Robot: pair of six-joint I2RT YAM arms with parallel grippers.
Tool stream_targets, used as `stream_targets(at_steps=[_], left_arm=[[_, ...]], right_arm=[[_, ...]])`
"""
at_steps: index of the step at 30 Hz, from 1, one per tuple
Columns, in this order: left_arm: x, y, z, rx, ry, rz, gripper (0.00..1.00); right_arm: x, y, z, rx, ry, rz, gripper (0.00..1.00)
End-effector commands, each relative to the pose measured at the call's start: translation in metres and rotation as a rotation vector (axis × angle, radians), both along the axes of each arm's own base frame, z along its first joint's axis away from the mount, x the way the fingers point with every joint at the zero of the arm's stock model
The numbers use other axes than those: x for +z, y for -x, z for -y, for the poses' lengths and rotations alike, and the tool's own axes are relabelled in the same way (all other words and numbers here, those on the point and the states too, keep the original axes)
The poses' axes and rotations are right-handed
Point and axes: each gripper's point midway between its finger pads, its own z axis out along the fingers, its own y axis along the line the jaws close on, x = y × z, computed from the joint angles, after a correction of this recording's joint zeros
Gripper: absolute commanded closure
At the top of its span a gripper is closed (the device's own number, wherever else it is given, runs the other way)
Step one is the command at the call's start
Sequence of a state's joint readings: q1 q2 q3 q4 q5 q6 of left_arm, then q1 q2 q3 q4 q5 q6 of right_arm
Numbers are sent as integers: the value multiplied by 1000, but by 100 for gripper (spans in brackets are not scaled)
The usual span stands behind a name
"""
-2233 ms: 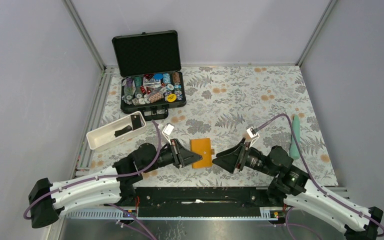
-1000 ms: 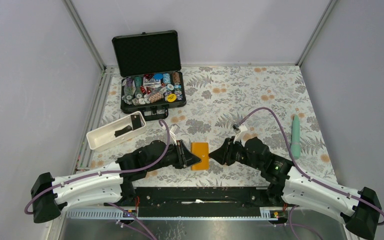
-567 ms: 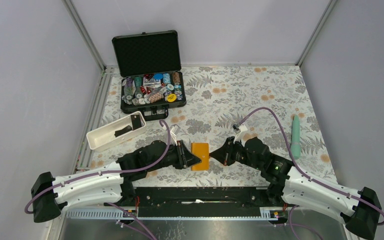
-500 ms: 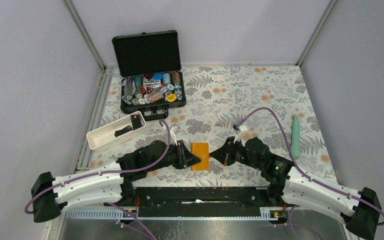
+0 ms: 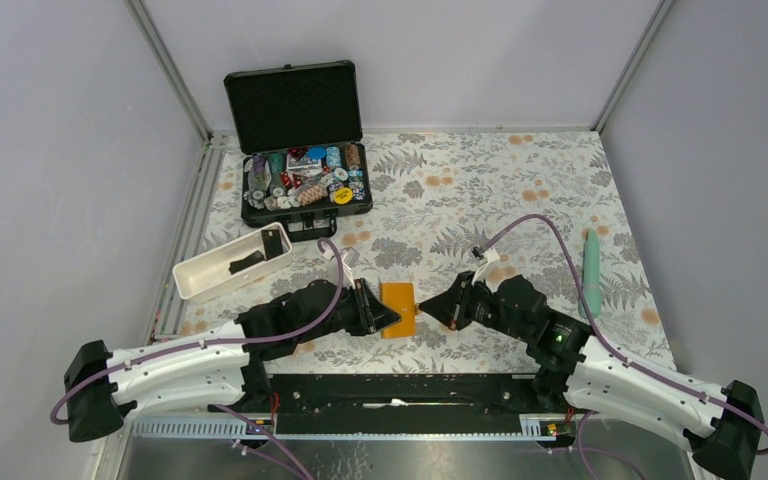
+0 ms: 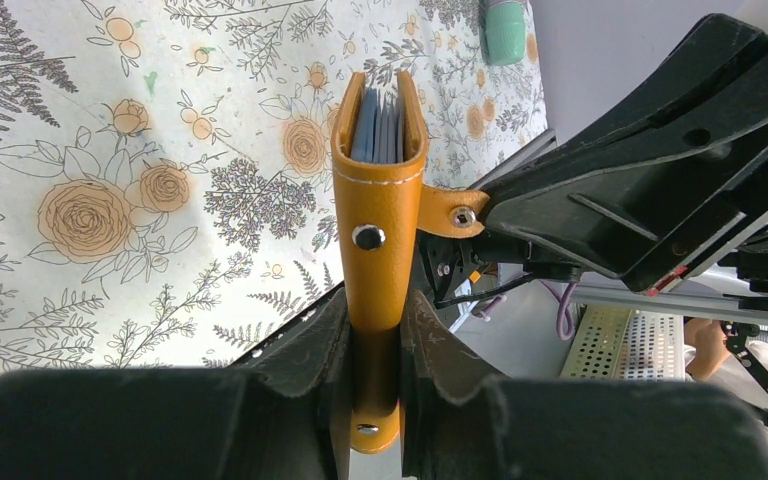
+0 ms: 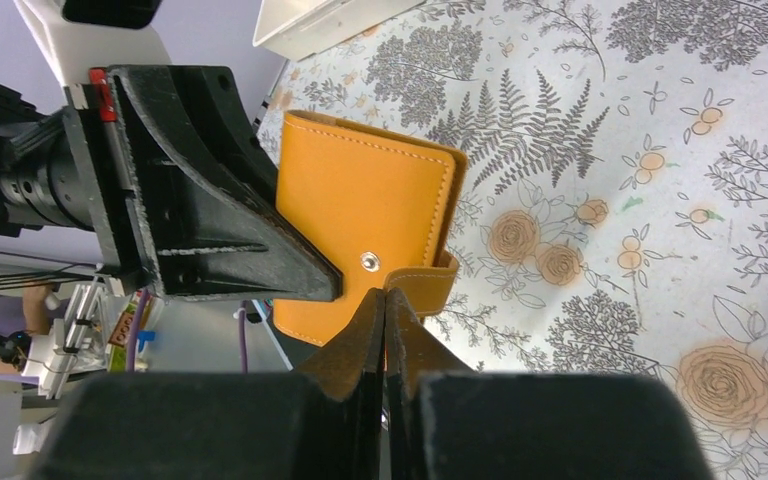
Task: Put the credit cards into the card holder
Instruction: Close the card holder.
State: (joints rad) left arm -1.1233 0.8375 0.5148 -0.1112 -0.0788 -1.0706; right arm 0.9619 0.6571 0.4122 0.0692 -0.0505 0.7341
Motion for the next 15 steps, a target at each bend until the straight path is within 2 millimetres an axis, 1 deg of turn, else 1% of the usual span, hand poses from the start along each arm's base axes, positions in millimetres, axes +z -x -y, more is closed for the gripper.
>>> stream_targets(at_steps=[1,6,15], left_arm=[[37,-8,16,14,92,44,100],[39,-9,18,19,101,46,100],[38,-8,20,13,111,40,100]], right_arm=[[30,1,-14,37,-108,36,100],[21,3,-23,64,-107,2,100],[11,-1,-22,39,-72,3,100]])
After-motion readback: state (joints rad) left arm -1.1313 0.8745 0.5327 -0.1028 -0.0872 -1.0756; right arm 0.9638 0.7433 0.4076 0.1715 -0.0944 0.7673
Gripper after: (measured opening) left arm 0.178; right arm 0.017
